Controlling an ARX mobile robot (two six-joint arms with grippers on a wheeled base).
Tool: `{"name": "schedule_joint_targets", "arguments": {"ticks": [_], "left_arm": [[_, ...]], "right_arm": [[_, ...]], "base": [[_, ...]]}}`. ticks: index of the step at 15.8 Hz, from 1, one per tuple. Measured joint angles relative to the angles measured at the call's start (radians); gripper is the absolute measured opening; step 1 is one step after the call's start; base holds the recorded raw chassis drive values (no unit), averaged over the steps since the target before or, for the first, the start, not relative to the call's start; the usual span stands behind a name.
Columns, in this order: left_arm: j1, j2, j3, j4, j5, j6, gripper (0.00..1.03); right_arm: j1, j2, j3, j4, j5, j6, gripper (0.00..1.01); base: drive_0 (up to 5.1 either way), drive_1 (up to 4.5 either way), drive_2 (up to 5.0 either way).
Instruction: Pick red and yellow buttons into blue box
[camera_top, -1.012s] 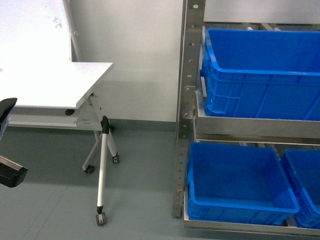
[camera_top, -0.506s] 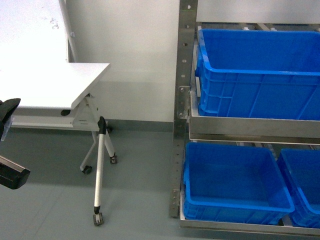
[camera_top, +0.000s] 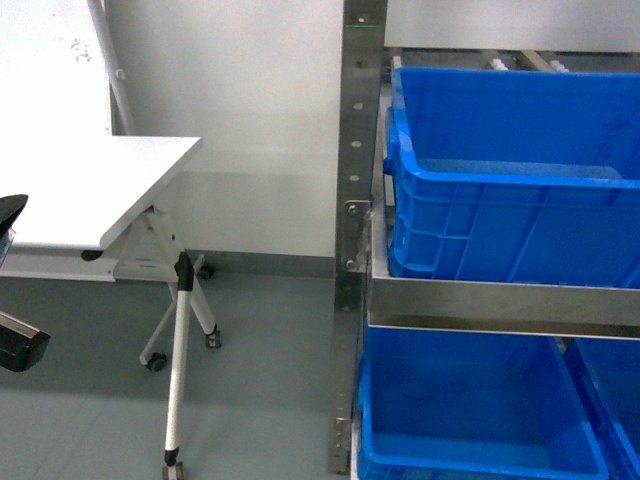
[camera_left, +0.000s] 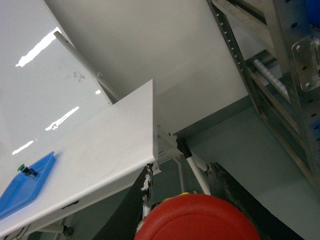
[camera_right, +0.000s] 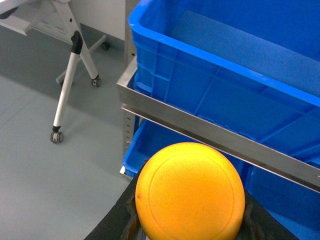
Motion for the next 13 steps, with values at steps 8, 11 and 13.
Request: {"name": "schedule_joint_targets", "arguments": {"ticks": [8,11,13], "left_arm": [[-0.004,0.001,0.000,-0.002,0.001,0.000,0.29],[-0.005,0.000,0.000,0.003,0.001,0.000,0.29],[-0.004,0.002,0.000,0.001,0.001,0.000,0.29]], "right_arm": [[0.000,0.000,0.000,-0.005,0.002,0.000,0.30],[0.000,0.000,0.000,-0.003,0.002,0.000,0.30],[0.000,0.001,0.000,-0.006,0.002,0.000,0.30]], "base": [[4.6,-0.33,-3.9],[4.5,-0.73,-3.5],[4.9,-1.73,-2.7]]}}
